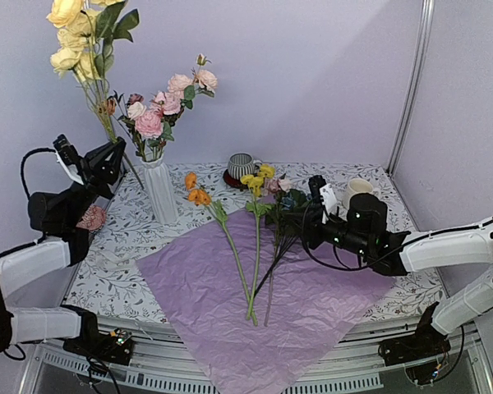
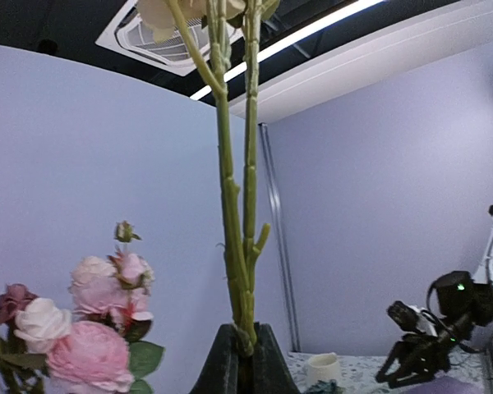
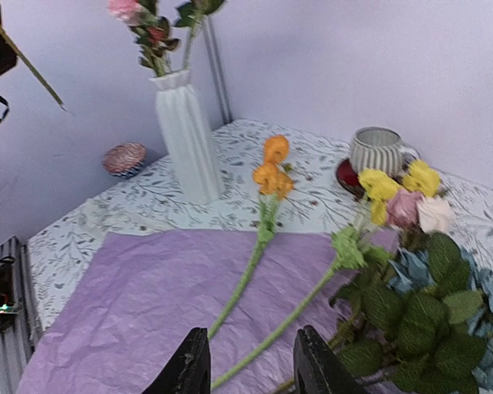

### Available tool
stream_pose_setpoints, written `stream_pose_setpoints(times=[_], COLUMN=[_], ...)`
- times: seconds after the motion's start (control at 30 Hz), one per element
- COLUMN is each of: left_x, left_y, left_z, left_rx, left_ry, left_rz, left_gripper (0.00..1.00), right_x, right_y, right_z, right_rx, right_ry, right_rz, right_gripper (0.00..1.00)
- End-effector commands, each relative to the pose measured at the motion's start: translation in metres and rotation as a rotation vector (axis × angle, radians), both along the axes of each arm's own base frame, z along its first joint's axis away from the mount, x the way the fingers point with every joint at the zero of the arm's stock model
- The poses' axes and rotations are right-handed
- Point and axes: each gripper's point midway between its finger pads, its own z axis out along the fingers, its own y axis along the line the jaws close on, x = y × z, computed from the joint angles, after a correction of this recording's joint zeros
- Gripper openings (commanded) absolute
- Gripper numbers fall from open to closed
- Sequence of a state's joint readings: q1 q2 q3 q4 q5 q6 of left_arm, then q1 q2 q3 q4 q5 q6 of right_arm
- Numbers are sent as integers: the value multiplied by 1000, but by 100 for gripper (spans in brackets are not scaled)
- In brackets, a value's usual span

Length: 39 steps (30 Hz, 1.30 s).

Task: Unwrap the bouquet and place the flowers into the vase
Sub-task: Pass from the left arm to the right

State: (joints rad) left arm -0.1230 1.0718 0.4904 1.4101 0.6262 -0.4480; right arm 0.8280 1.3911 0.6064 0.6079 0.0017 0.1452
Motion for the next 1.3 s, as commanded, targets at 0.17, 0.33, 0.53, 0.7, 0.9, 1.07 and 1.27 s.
stream_pose_setpoints(times=[0.17, 0.33, 0.53, 0.7, 0.9, 1.07, 1.27], left_x=[-63, -84, -105, -110, -115, -117, -117], left_y=[-80, -103, -141, -155, -159, -160, -161], left_z=[-37, -24, -17, -17, -15, -14, -16], left_rx=[20, -59, -26, -24, -27, -34, -37], left_ry=[216, 264, 294, 304, 279, 268, 279], left_rz=[-268, -394, -549, -578, -590, -591, -590], left_gripper=[0, 0, 1, 3, 3, 3, 5], right_x=[-108, -142, -141, -140, -147, -144, -143], right_y=[88, 123, 156, 167, 174, 182, 187], right_z=[107, 126, 127, 118, 112, 101, 100], right_rx=[81, 114, 61, 41, 27, 5, 2], right_ry=[-196, -211, -237, -223, -217, -208, -200], right_rz=[480, 597, 589, 601, 639, 632, 637], right_gripper=[42, 48, 47, 46, 43, 36, 13])
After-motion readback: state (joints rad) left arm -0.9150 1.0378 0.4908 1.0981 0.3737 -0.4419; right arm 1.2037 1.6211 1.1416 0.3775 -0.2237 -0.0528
